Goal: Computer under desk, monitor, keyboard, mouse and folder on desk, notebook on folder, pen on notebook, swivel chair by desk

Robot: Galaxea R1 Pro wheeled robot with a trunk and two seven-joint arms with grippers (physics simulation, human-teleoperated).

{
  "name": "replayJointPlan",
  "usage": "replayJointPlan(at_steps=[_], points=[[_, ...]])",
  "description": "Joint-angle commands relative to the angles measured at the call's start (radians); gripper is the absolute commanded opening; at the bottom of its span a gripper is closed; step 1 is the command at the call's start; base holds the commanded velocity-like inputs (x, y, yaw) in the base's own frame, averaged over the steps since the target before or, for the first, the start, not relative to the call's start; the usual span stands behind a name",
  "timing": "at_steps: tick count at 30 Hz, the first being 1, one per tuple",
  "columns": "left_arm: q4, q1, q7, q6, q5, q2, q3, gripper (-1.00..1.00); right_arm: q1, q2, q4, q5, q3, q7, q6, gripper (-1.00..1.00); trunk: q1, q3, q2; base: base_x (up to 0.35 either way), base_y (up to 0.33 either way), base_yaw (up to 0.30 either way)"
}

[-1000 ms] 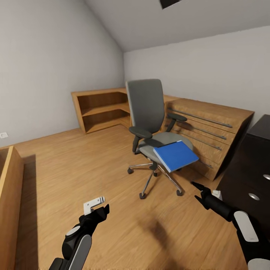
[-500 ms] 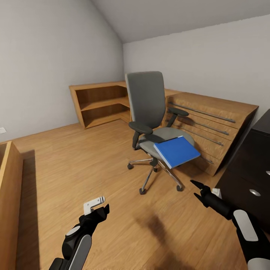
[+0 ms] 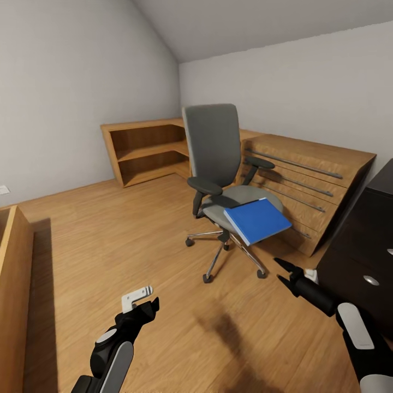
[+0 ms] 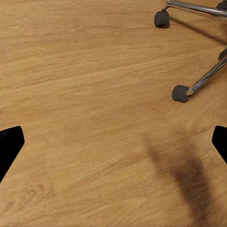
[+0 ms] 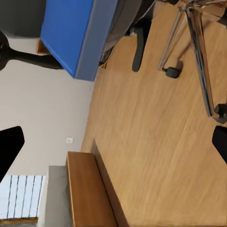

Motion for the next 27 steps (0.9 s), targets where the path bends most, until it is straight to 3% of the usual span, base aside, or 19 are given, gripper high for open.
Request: replayJointPlan(at_steps=[1, 7, 15, 27], points=[[-0.001, -0.001, 0.009, 0.002, 0.010, 0.000, -0.001, 1.00, -0.001, -0.004, -0.007, 0.001, 0.012, 0.011, 0.015, 1.00, 0.000, -0.001, 0.000, 0.000, 0.000, 0.000], [-0.001, -0.001, 0.006, 0.002, 0.010, 0.001, -0.013, 1.00, -0.001, -0.010, -0.018, 0.002, 0.043, 0.012, 0.028, 1.00, 0.000, -0.001, 0.000, 0.000, 0.000, 0.000], [0.001, -0.001, 0.003, 0.002, 0.010, 0.002, -0.022, 1.00, -0.002, -0.001, -0.012, -0.018, 0.045, 0.009, 0.024, 1.00, 0.000, -0.001, 0.000, 0.011, 0.000, 0.000], [0.002, -0.001, 0.003, 0.003, 0.010, 0.003, -0.024, 1.00, -0.002, 0.003, -0.009, -0.020, 0.046, 0.009, -0.049, 1.00, 0.000, -0.001, 0.000, 0.134, 0.000, 0.000]])
